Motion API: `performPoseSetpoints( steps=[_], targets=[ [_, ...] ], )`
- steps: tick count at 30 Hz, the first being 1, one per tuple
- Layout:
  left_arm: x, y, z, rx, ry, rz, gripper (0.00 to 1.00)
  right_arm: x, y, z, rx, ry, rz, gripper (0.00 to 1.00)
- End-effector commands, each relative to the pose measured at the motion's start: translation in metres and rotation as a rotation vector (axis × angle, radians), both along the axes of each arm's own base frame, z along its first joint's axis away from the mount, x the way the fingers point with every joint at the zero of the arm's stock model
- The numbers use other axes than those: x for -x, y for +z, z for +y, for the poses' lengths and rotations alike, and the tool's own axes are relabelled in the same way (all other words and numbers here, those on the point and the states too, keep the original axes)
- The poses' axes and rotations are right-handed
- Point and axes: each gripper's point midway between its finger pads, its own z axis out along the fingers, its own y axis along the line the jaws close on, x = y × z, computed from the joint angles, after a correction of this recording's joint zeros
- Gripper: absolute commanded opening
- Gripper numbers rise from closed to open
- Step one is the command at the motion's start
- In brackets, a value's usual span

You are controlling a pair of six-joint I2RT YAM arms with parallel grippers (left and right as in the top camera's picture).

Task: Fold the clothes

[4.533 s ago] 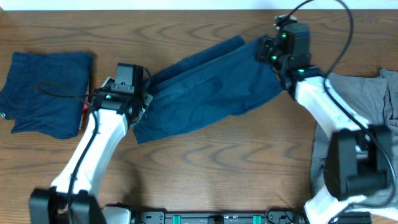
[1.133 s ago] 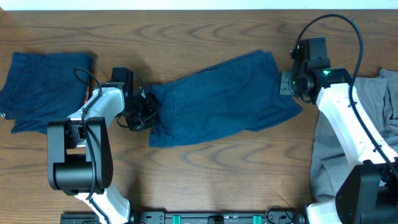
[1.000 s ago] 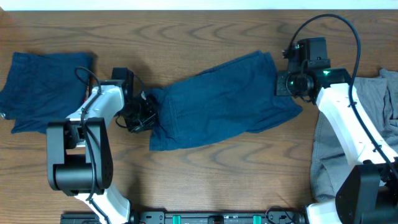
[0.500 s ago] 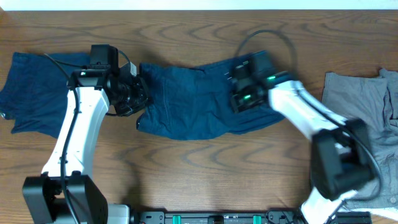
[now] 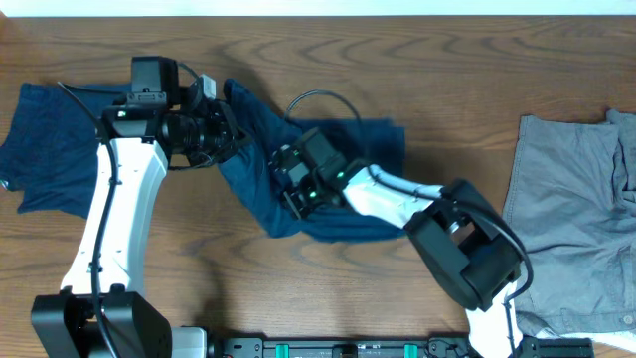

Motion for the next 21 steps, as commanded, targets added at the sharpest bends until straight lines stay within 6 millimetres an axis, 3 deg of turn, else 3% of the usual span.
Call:
performPoseSetpoints(
  steps=[1, 5, 8, 11, 17, 21],
  targets=[
    [-0.001, 0.020, -0.006, 0.055, -0.003, -0.033, 0.06, -0.016, -0.001, -0.011, 0.071, -0.079, -0.044, 0.03],
    [0.000, 0.020, -0.006, 0.054, -0.003, -0.032, 0.06, -0.052, 0.033, -0.056, 0.164, -0.226, -0.136, 0.04],
    [0.000, 0.019, -0.005, 0.047, 0.000, -0.027, 0.06, -0.073, 0.059, -0.108, 0.246, -0.353, -0.171, 0.04],
    [0.001, 0.019, -0.005, 0.047, -0.001, -0.026, 0.06, -0.083, 0.071, -0.165, 0.336, -0.468, -0.148, 0.05],
    [0.001, 0.018, -0.005, 0.048, -0.001, -0.025, 0.06, -0.064, 0.047, -0.246, 0.485, -0.585, 0.050, 0.03],
    [0.001, 0.018, -0.005, 0.048, -0.002, -0.024, 0.06, -0.044, 0.024, -0.267, 0.542, -0.599, 0.136, 0.03]
  ],
)
